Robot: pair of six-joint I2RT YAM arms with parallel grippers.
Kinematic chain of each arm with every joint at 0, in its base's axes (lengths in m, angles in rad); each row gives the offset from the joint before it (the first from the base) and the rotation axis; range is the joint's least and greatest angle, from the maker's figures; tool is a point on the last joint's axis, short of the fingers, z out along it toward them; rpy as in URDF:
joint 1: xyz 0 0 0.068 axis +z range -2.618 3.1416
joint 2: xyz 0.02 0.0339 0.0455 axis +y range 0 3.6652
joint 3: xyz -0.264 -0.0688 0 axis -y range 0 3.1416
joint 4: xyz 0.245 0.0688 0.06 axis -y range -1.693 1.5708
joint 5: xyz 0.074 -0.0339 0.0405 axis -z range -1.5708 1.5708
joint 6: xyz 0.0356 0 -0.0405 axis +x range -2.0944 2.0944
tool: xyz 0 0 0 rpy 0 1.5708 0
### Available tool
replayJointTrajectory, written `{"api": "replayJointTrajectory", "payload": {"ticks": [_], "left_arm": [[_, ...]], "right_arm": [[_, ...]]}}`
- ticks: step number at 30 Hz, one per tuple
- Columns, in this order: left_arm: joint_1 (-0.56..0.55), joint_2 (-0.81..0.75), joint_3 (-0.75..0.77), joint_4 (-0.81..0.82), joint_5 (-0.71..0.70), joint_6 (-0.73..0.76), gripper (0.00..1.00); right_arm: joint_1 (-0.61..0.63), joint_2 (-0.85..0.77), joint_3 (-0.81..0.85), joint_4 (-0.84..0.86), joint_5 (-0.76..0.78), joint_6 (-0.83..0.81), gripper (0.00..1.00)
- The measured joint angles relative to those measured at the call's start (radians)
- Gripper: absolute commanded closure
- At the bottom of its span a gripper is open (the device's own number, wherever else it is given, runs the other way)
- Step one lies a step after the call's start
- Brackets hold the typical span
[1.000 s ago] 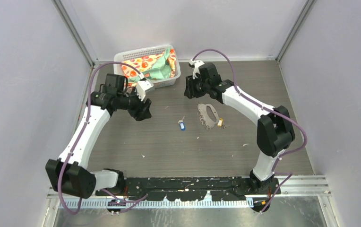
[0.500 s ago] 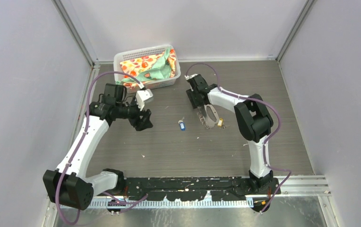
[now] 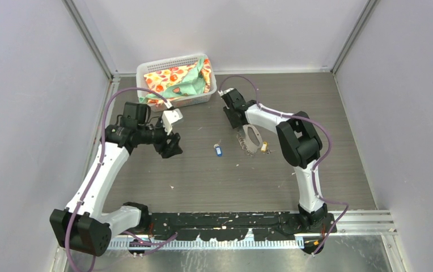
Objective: Put the keys on the keyring
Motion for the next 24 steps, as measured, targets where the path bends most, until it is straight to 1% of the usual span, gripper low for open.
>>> {"api": "replayJointTrajectory", "payload": {"ticks": [4, 7, 8, 13, 16, 21, 24], "left_arm": [[0.0, 0.0, 0.0, 0.001, 0.0, 0.001, 0.38], [0.0, 0.0, 0.0, 0.006, 0.0, 0.0, 0.39], [0.0, 0.0, 0.0, 0.009, 0.0, 0.0, 0.39], [0.0, -0.013, -0.008, 0.02, 0.0, 0.004, 0.4], [0.0, -0.029, -0.024, 0.034, 0.008, 0.008, 0.41], [-0.002, -0.076, -0.075, 0.083, 0.046, 0.033, 0.44], [-0.002, -0.114, -0.119, 0.124, 0.078, 0.06, 0.45]], "right_arm": [[0.0, 0.005, 0.0, 0.0, 0.001, -0.003, 0.81], [0.002, 0.009, 0.001, 0.0, -0.002, -0.007, 0.96], [0.002, 0.01, 0.003, 0.0, -0.001, -0.01, 0.99], [0.003, 0.01, 0.014, 0.006, -0.023, -0.012, 0.99], [0.003, -0.009, -0.004, 0.027, -0.077, -0.006, 0.99], [0.005, -0.137, -0.107, 0.05, -0.228, 0.039, 0.99], [0.013, -0.262, -0.183, 0.074, -0.336, 0.065, 0.99]]}}
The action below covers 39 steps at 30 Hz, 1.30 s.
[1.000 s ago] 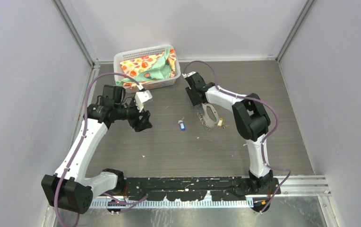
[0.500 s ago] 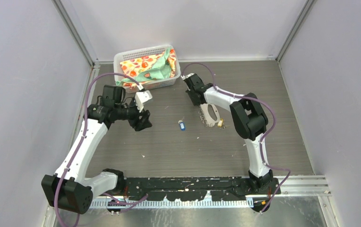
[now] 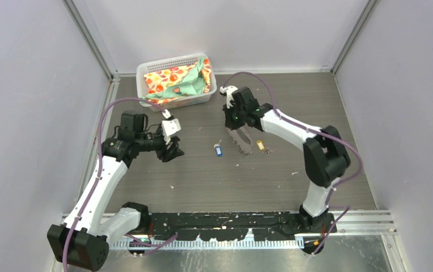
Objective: Put the keys on the keyring
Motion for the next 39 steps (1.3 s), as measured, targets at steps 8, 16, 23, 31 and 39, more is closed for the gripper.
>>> {"api": "replayJointTrajectory", "payload": {"ticks": [8, 16, 23, 31, 39], "left_arm": [[-0.046, -0.017, -0.061, 0.094, 0.058, 0.043, 0.45], [-0.085, 0.079, 0.026, 0.123, 0.101, -0.113, 0.49], [-0.102, 0.023, 0.026, 0.121, 0.2, -0.209, 0.54], [-0.186, -0.067, 0.04, 0.113, 0.295, -0.306, 0.68], [-0.199, -0.098, 0.067, 0.055, 0.334, -0.305, 0.72]], "right_arm": [[0.098, -0.319, -0.15, 0.095, -0.237, 0.07, 0.99], [0.218, -0.449, -0.233, 0.118, -0.333, 0.123, 0.99], [0.31, -0.529, -0.242, 0.117, -0.348, 0.155, 0.99], [0.418, -0.605, -0.242, 0.096, -0.325, 0.157, 0.99], [0.454, -0.634, -0.22, 0.085, -0.308, 0.154, 0.99]]}}
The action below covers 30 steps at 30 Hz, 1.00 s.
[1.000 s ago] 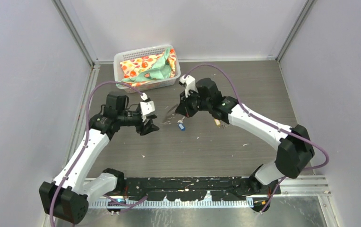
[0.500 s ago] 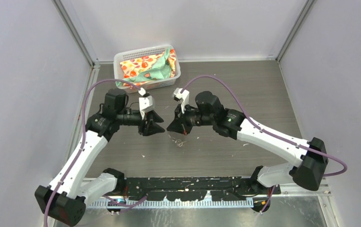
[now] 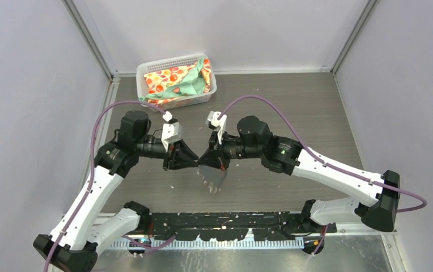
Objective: Put the keys on the keyring
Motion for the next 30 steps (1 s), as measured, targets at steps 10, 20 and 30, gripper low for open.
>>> {"api": "replayJointTrajectory", "payload": {"ticks": [10, 20, 30], "left_arm": [[0.0, -0.021, 0.0, -0.069, 0.003, 0.031, 0.77], [0.0, -0.024, 0.0, -0.067, 0.006, 0.033, 0.91], [0.0, -0.033, 0.003, -0.049, 0.014, 0.023, 0.81]], "right_arm": [[0.016, 0.0, 0.012, -0.003, 0.011, 0.0, 0.99], [0.026, -0.005, 0.013, -0.003, 0.008, 0.01, 0.99], [0.027, -0.017, 0.018, 0.027, -0.017, 0.056, 0.99]]}}
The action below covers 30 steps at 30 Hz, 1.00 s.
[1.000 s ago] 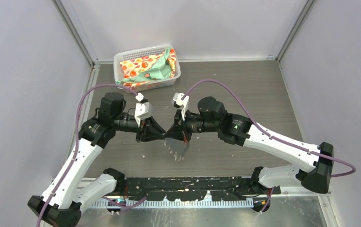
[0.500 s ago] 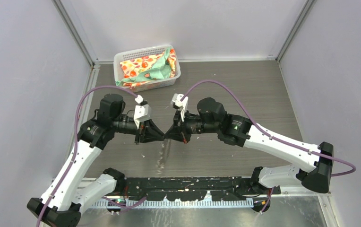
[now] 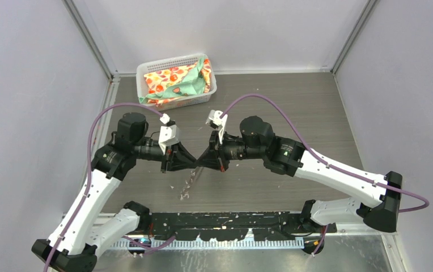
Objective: Put the keys on the keyring
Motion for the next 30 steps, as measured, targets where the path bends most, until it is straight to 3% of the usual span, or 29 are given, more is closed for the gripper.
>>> {"api": "replayJointTrajectory", "payload": {"ticks": [2, 6, 7, 10, 14, 19, 25, 30], "left_arm": [[0.0, -0.006, 0.0, 0.011, -0.003, -0.015, 0.84], [0.0, -0.024, 0.0, 0.042, -0.002, -0.053, 0.99], [0.0, -0.027, 0.0, 0.048, 0.0, -0.061, 1.0], [0.0, -0.031, 0.0, 0.062, 0.005, -0.084, 1.0], [0.003, -0.031, -0.003, 0.097, 0.0, -0.111, 1.0], [0.0, -0.045, -0.008, 0.189, 0.069, -0.153, 1.0], [-0.004, -0.102, -0.007, 0.3, 0.186, -0.085, 1.0], [-0.013, -0.098, 0.029, 0.334, 0.254, -0.018, 1.0]], "right_arm": [[0.0, 0.0, 0.0, 0.006, -0.003, 0.005, 0.99], [0.0, 0.0, 0.005, 0.019, -0.003, 0.015, 0.98], [0.0, 0.0, 0.006, 0.021, -0.003, 0.018, 0.93], [0.0, 0.0, 0.015, 0.019, -0.004, 0.027, 0.59], [0.004, -0.007, 0.024, 0.023, -0.015, 0.04, 0.49], [0.008, -0.096, 0.003, 0.025, 0.012, 0.015, 0.45], [0.007, -0.377, -0.189, 0.15, 0.031, -0.066, 0.48], [0.007, -0.4, -0.219, 0.243, 0.026, -0.132, 0.53]]}}
